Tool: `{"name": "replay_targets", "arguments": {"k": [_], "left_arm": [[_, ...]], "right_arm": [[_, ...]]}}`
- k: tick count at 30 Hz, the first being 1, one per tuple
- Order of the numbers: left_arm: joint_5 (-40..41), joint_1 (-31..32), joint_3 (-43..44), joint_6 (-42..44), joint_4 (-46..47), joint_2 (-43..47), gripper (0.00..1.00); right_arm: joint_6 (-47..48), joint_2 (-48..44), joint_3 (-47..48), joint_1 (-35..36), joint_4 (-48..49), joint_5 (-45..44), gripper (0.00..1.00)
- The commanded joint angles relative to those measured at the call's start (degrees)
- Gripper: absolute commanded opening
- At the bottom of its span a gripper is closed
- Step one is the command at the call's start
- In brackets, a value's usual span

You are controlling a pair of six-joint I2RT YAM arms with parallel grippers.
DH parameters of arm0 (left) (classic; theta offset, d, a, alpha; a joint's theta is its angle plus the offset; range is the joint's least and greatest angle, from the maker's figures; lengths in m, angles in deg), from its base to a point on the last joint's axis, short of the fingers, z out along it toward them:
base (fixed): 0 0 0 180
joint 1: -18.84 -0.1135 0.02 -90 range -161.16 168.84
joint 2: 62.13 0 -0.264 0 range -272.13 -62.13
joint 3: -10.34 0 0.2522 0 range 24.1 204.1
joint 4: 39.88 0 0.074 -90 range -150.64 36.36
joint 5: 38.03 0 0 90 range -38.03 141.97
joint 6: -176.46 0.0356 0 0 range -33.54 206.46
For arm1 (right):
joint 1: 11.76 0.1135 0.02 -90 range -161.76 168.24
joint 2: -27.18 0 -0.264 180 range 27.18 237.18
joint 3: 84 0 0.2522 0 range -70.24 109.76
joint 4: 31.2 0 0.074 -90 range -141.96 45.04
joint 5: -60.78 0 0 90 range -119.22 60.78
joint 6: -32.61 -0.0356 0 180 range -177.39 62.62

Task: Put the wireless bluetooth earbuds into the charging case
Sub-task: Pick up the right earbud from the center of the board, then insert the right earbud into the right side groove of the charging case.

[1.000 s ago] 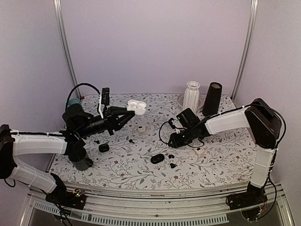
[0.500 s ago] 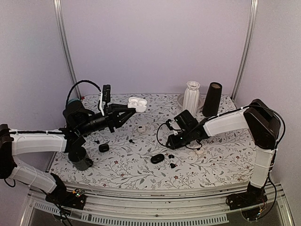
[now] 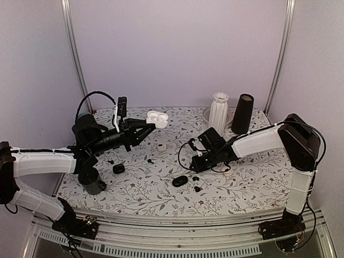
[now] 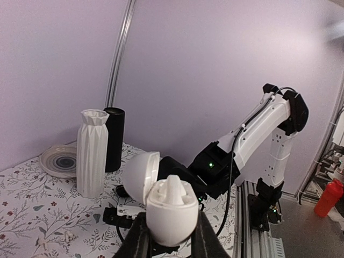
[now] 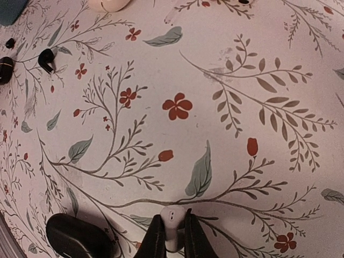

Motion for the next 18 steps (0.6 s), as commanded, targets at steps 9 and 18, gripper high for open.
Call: {"name": "replay_targets", "arguments": {"k": [9, 18], "left_arm": [[-2.27, 0.59, 1.35, 2.69, -1.31, -0.36, 0.0], [-11.53, -1.8, 3.49, 7.14, -6.25, -1.15, 0.0]], "right_arm": [[0.42, -7.0, -1.01, 0.1, -1.69, -2.04, 0.04], [5.48, -19.62, 0.61, 0.08, -6.57, 1.56, 0.04]]}}
